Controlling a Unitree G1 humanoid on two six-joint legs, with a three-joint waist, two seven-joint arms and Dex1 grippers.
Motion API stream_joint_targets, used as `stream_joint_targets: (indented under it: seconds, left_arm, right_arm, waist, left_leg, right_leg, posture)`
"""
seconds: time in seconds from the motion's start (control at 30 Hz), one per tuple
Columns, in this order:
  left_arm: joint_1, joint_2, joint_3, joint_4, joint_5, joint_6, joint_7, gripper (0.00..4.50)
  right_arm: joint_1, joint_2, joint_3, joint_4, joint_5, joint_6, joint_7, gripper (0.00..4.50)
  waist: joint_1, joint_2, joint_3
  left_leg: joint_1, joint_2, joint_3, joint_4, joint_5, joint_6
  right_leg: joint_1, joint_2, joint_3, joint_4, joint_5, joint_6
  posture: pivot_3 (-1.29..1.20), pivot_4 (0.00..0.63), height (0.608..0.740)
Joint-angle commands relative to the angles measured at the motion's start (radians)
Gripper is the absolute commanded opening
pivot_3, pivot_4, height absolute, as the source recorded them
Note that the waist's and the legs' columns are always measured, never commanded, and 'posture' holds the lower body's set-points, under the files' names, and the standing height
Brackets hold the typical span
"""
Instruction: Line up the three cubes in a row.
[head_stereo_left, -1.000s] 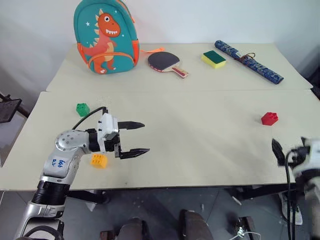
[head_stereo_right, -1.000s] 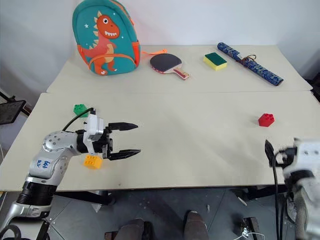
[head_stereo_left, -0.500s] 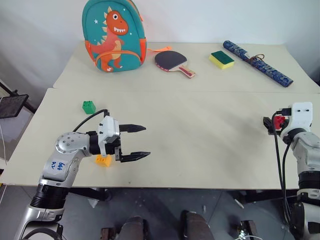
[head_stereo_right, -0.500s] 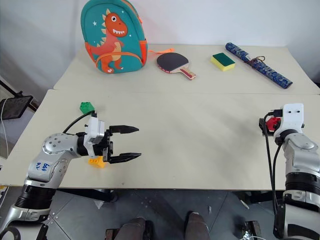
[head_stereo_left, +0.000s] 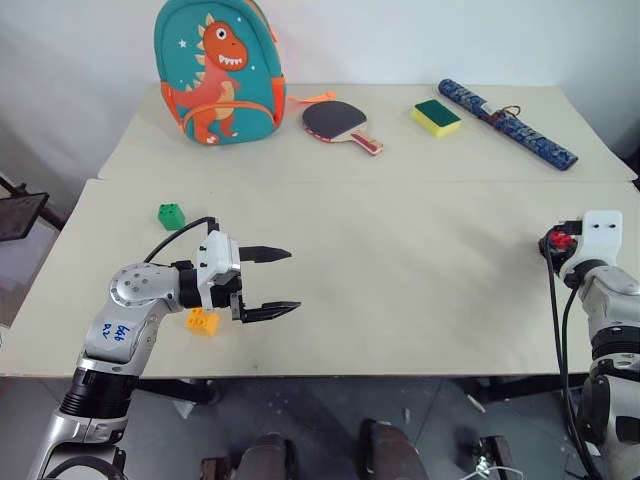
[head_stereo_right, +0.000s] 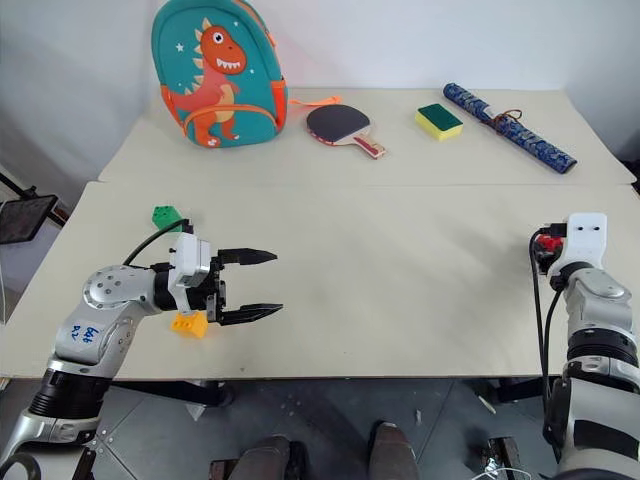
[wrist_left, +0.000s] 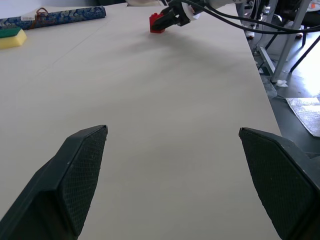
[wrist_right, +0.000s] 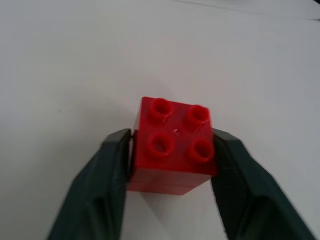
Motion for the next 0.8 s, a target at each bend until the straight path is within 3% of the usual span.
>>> stream_joint_targets:
  seconds: [0.03,0.1,0.2,0.33,0.5,0.8]
  left_arm:
    - [0.017,0.018,0.040,-0.024,0.003,-0.020,0.009,4.50]
    - [0.029,0.023,0.052,-0.023,0.001,-0.024,0.014,4.50]
    - [0.049,0.031,0.066,-0.017,0.003,-0.029,0.015,4.50]
    - [0.060,0.034,0.072,-0.008,0.002,-0.029,0.015,4.50]
    - [0.085,0.048,0.090,-0.030,-0.004,-0.014,0.029,4.50]
    - [0.173,0.061,0.161,-0.091,-0.017,0.012,0.082,4.50]
  right_arm:
    - [-0.006,-0.014,-0.019,-0.105,0.077,-0.047,0.178,1.51]
    - [0.035,0.002,0.016,-0.251,0.140,-0.079,0.391,1.51]
    - [0.137,-0.012,0.189,-0.514,0.153,-0.157,0.741,1.51]
    - [0.131,-0.018,0.386,-0.627,0.083,-0.143,0.927,1.51]
    - [0.040,0.069,0.484,-0.574,0.075,-0.147,1.030,1.51]
    - [-0.012,0.129,0.491,-0.382,0.017,-0.275,1.029,1.51]
  waist:
    - [0.000,0.000,0.000]
    - [-0.002,0.001,0.001]
    - [-0.001,0.001,0.001]
    - [0.004,0.001,0.001]
    - [0.003,0.001,0.001]
    - [0.002,0.001,0.001]
  left_leg:
    - [0.000,0.000,0.000,0.000,0.000,0.000]
    - [0.000,0.000,0.000,0.000,0.000,0.000]
    - [0.001,0.002,0.000,0.000,-0.001,-0.001]
    - [0.001,0.002,0.000,0.001,-0.001,-0.002]
    - [-0.002,0.001,-0.002,0.003,-0.001,-0.001]
    - [-0.008,0.001,-0.005,0.004,-0.001,-0.002]
  right_leg:
    - [0.000,0.000,0.000,0.000,0.000,0.000]
    - [0.000,0.000,0.000,0.000,0.000,0.000]
    - [0.000,0.001,0.000,0.001,0.000,0.000]
    - [0.000,0.001,-0.001,0.001,0.000,0.000]
    - [-0.001,0.001,-0.002,0.001,0.000,0.000]
    - [-0.006,0.001,-0.006,0.003,0.000,0.000]
  posture:
    - [0.00,0.150,0.740]
    - [0.00,0.150,0.740]
    - [0.00,0.150,0.740]
    - [0.00,0.150,0.740]
    - [0.00,0.150,0.740]
    - [0.00,0.150,0.740]
